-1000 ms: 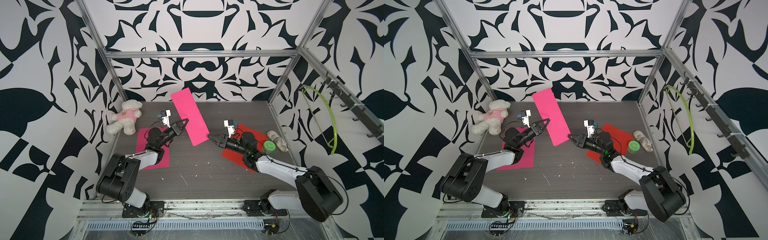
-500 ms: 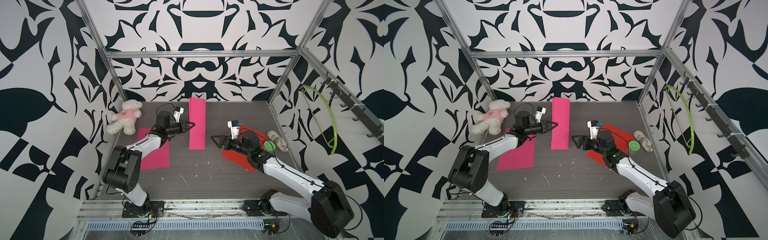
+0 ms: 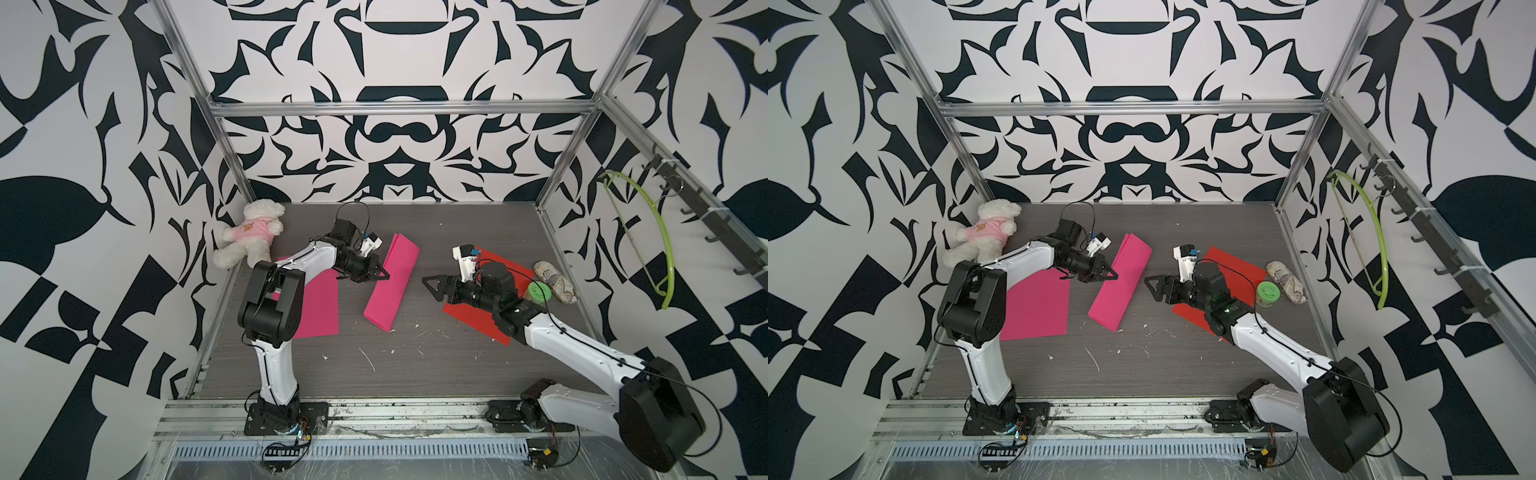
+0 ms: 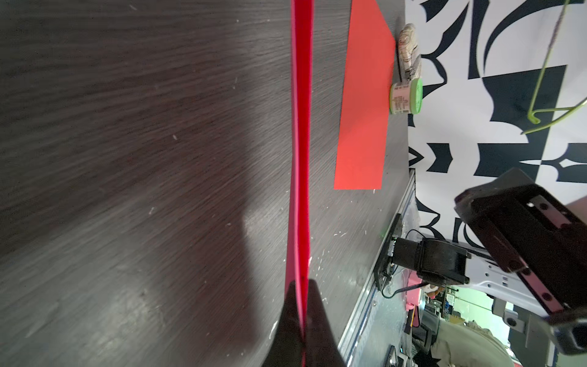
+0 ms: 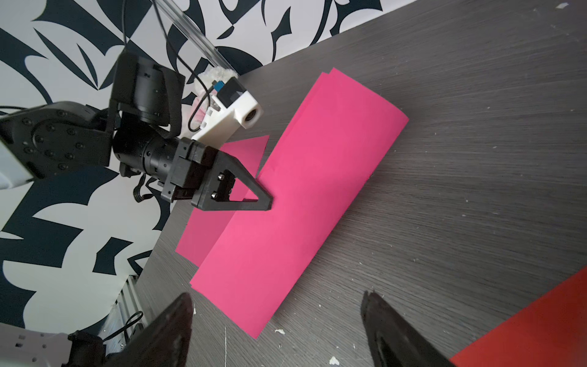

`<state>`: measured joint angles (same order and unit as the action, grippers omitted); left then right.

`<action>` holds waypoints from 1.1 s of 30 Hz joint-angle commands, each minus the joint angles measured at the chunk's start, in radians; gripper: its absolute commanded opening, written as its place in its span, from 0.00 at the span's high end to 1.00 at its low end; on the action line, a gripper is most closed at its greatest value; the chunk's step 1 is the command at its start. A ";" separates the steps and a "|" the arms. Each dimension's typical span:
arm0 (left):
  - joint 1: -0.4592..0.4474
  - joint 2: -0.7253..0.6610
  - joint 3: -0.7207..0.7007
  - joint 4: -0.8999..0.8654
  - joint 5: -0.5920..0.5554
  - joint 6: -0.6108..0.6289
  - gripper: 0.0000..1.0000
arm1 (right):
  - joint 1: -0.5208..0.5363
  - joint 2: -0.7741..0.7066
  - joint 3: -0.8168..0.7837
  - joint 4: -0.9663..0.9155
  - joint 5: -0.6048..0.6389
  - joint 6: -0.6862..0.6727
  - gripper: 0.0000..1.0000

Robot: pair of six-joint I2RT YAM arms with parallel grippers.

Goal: Fold the rectangular paper in half along the long edge
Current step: Place the paper at the center of the board.

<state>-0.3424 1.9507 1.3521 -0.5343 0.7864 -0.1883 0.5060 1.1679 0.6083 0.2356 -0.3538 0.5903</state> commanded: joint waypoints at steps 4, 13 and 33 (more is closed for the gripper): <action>-0.007 0.093 0.076 -0.165 -0.152 0.055 0.81 | 0.006 0.003 0.028 0.007 0.017 -0.026 0.14; -0.051 0.060 0.056 -0.121 -0.414 -0.006 0.45 | 0.012 0.108 0.053 0.040 0.007 -0.021 0.16; -0.293 -0.648 -0.597 0.232 -0.935 -0.571 0.01 | 0.114 0.843 0.736 -0.193 0.162 -0.049 0.62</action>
<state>-0.5991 1.3548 0.8013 -0.3416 -0.0410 -0.6334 0.6083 1.9614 1.2484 0.1150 -0.2451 0.5350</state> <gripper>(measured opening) 0.992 0.385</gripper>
